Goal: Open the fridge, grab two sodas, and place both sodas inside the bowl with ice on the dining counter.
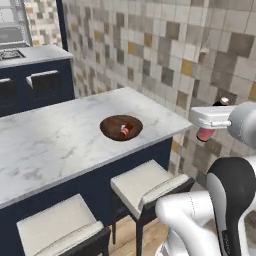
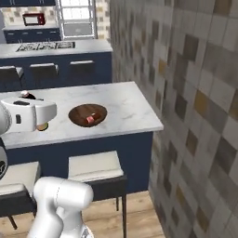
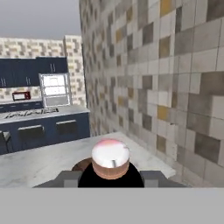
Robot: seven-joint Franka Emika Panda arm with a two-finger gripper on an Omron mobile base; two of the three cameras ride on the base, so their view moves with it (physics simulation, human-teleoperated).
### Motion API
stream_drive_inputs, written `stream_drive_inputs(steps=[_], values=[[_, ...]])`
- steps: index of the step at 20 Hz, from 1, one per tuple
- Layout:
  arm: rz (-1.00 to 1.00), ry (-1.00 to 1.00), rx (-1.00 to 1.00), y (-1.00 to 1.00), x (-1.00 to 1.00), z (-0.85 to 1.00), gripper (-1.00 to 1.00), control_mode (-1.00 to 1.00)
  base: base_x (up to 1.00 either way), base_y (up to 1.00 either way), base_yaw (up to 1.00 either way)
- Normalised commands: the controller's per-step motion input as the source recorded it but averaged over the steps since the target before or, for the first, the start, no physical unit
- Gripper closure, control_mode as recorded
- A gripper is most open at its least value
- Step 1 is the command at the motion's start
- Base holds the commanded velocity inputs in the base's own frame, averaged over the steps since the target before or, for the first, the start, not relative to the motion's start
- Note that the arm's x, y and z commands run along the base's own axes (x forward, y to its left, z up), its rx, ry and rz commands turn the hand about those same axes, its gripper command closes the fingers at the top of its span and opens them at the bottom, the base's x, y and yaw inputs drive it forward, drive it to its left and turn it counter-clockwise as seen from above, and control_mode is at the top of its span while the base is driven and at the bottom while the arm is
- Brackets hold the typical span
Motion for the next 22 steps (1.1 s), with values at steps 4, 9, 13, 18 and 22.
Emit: stream_drive_inputs(steps=[4, 9, 13, 18, 22], values=[[0.0, 0.0, 0.0, 0.0, 0.0, 0.0, 1.0, 1.0, 0.65, -0.37, 0.5], [0.0, 0.0, 0.0, 0.0, 0.0, 0.0, 1.0, 1.0, 0.68, -0.39, 0.49], [0.0, 0.0, 0.0, 0.0, 0.0, 0.0, 1.0, 1.0, 0.83, -0.39, 0.44], [0.13, 0.2, 0.01, -0.23, 0.6, -0.01, 1.0, -1.0, 0.39, -0.14, 0.15], [0.1, 0.57, 0.02, -0.24, 1.0, 0.0, 1.0, -1.0, 0.0, 0.0, 0.0]])
